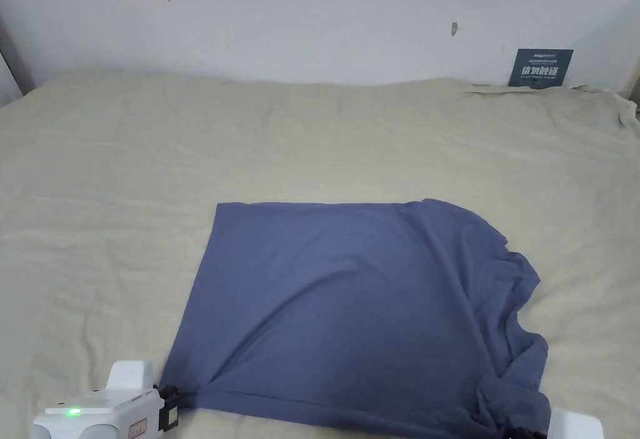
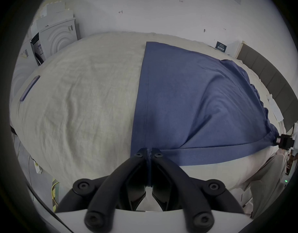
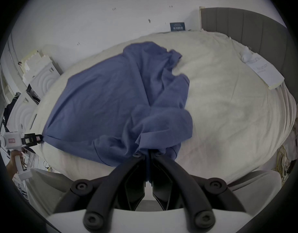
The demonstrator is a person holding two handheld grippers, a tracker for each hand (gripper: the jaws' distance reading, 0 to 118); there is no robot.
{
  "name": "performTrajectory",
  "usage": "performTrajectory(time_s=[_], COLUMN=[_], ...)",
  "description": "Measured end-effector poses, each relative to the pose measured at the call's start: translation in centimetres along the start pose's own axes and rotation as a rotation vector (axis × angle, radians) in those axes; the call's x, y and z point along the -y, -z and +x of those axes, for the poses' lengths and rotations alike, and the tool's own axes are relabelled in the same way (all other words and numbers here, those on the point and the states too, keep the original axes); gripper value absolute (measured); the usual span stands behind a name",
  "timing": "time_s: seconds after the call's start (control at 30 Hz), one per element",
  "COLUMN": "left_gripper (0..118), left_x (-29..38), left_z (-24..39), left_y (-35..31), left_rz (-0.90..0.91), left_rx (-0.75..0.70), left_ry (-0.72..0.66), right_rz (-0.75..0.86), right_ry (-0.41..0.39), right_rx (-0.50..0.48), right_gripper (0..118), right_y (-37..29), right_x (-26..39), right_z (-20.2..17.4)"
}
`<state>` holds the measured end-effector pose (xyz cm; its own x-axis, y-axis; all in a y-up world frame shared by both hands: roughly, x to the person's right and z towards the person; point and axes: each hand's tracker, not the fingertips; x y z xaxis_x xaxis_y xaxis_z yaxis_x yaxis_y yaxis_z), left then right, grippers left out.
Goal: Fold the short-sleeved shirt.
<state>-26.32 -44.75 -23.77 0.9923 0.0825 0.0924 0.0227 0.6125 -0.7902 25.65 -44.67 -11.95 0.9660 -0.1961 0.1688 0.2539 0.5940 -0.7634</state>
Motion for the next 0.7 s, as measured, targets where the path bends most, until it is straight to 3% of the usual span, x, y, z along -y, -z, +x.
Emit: performTrajectory(time_s=[0.1,0.17,0.23,0.3,0.37,0.7], left_gripper=[25,54,97,116,116,116], left_x=[-0.3,-0.4,-0.5,-0.8,-1.3,-5.8], left_z=[0.2,0.6,1.2,1.7,2.0,4.0], left_y=[-0.2,-0.8,-1.6,-2.2,-2.9,-7.4], left_rz=[-0.013,-0.018,0.004,0.025,0.086,0.306], left_rx=[-0.01,-0.021,-0.043,-0.056,-0.053,-0.045], left_ry=[-0.002,0.016,0.044,0.052,0.04,0.017], right_rz=[0.009,0.007,0.021,0.043,0.091,0.391], right_ry=[0.019,0.02,0.016,0.012,-0.002,-0.065], right_rx=[0.005,0.009,0.022,0.031,0.035,0.071], right_gripper=[4,14,49,84,92,92], right_y=[-0.2,-0.6,-1.4,-2.4,-3.5,-9.7], right_x=[0.4,0.0,-0.5,-1.2,-2.0,-7.5], right_z=[-0.2,-0.5,-1.0,-1.5,-1.9,-4.5])
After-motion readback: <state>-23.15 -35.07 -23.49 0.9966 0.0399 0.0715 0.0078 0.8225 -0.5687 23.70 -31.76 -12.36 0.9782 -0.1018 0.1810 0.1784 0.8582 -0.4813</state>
